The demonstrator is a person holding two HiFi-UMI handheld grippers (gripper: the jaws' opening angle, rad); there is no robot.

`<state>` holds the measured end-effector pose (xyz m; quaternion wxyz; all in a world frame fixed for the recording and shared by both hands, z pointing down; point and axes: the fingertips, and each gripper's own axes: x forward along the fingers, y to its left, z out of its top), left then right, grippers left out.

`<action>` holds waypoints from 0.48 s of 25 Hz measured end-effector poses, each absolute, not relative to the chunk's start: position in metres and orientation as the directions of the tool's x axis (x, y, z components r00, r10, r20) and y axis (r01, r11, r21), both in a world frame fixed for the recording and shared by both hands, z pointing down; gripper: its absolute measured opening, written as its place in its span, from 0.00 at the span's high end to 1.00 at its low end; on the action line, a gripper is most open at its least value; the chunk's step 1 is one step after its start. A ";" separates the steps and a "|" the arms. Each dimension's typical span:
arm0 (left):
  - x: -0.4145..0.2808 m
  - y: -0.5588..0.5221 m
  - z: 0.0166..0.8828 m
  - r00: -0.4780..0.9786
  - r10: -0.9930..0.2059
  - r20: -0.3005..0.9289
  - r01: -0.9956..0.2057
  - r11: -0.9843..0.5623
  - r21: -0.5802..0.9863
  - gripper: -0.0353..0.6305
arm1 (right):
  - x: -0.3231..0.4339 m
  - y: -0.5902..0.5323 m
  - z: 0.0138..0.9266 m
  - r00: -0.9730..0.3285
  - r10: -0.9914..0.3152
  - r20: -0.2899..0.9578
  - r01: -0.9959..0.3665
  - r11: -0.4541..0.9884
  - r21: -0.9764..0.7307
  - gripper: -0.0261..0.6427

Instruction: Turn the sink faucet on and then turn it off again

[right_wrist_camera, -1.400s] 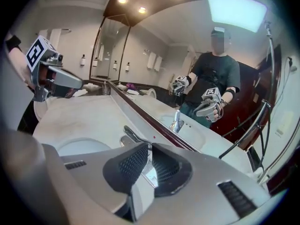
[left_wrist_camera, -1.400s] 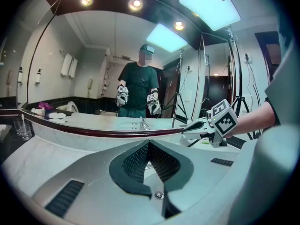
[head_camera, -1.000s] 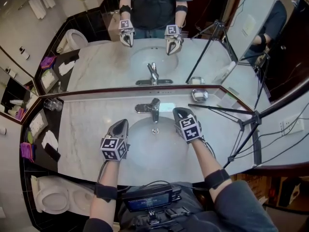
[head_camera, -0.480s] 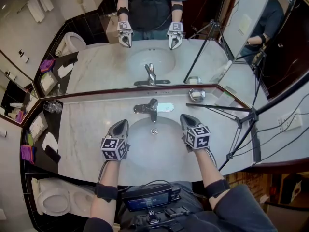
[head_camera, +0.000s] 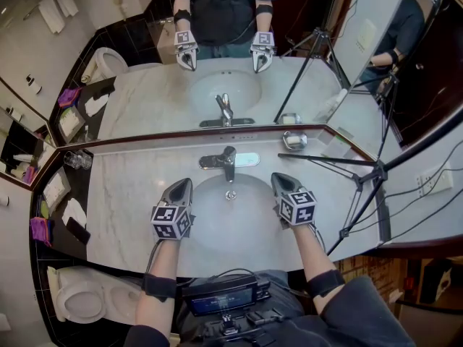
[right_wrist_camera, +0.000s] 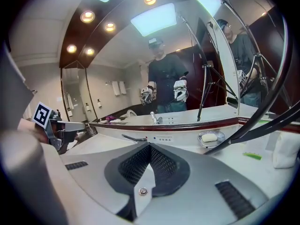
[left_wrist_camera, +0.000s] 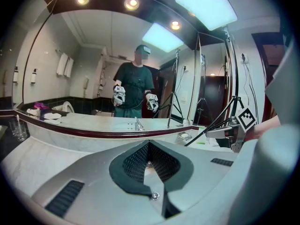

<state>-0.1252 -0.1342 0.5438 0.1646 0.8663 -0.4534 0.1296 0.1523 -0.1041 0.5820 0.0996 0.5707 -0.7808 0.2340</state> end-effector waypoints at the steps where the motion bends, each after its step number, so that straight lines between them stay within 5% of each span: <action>1: -0.125 -0.135 0.544 0.555 -0.744 0.372 -0.829 -0.534 0.169 0.96 | 0.152 -0.105 0.582 -0.328 -0.846 0.421 -0.939 0.240 -0.248 0.93; 12: -0.126 -0.142 0.545 0.549 -0.747 0.375 -0.832 -0.531 0.161 0.96 | 0.144 -0.133 0.583 -0.269 -0.861 0.432 -0.959 0.282 -0.035 0.88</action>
